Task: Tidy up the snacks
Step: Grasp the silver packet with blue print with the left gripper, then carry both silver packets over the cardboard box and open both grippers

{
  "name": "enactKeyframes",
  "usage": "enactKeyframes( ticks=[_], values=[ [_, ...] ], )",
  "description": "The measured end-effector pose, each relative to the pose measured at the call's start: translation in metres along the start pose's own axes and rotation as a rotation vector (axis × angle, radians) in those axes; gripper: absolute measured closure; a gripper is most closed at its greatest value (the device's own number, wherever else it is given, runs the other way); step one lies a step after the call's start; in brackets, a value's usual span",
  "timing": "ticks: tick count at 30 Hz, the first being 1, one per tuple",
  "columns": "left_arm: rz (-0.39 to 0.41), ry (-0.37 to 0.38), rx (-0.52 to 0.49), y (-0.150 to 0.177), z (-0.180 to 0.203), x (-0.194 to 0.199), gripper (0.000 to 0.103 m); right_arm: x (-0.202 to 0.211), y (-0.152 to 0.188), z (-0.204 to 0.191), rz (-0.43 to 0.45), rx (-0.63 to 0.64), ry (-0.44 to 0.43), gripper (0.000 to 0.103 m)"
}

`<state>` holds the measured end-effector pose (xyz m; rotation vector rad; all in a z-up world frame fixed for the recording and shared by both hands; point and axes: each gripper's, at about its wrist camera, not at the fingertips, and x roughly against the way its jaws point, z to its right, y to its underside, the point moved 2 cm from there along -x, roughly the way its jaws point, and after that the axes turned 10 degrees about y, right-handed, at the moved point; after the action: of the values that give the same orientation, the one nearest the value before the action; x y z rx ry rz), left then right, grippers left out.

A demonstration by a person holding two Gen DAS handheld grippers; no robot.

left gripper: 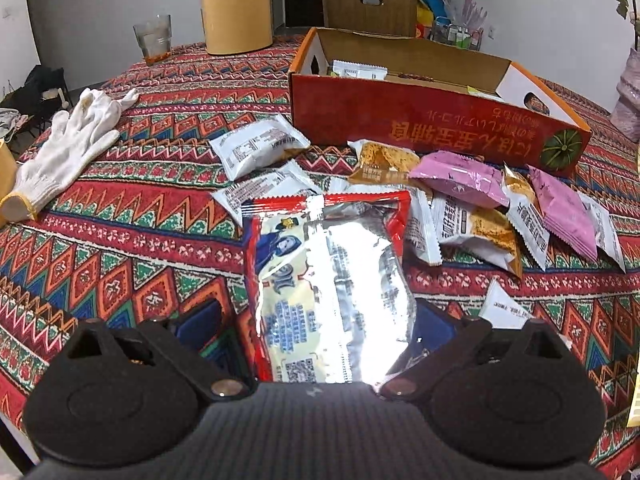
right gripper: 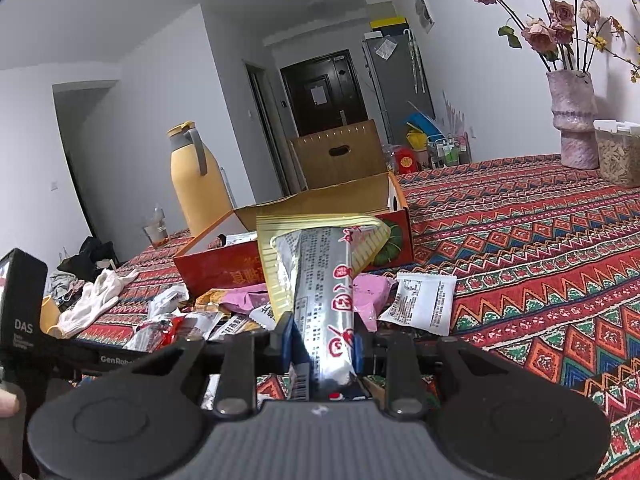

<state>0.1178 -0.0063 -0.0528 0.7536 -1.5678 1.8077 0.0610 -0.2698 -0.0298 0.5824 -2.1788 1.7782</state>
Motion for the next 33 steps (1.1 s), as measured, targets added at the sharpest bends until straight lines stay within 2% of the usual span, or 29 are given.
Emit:
enactKeyframes(
  ticks=[5, 8, 21, 33],
  values=[
    [0.004, 0.013, -0.025, 0.002, 0.003, 0.002, 0.032, -0.001, 0.001, -0.003, -0.008, 0.004, -0.005, 0.076],
    [0.007, 0.021, -0.027, 0.002, 0.002, 0.004, 0.036, 0.000, 0.000, -0.004, -0.007, 0.005, -0.006, 0.076],
    [0.085, 0.019, -0.058, -0.010, 0.001, 0.028, 0.036, -0.001, -0.007, -0.006, 0.006, 0.009, -0.001, 0.076],
    [0.193, 0.033, -0.076, -0.052, 0.009, 0.046, 0.036, -0.019, -0.035, -0.020, 0.049, 0.028, -0.004, 0.076]
  ],
)
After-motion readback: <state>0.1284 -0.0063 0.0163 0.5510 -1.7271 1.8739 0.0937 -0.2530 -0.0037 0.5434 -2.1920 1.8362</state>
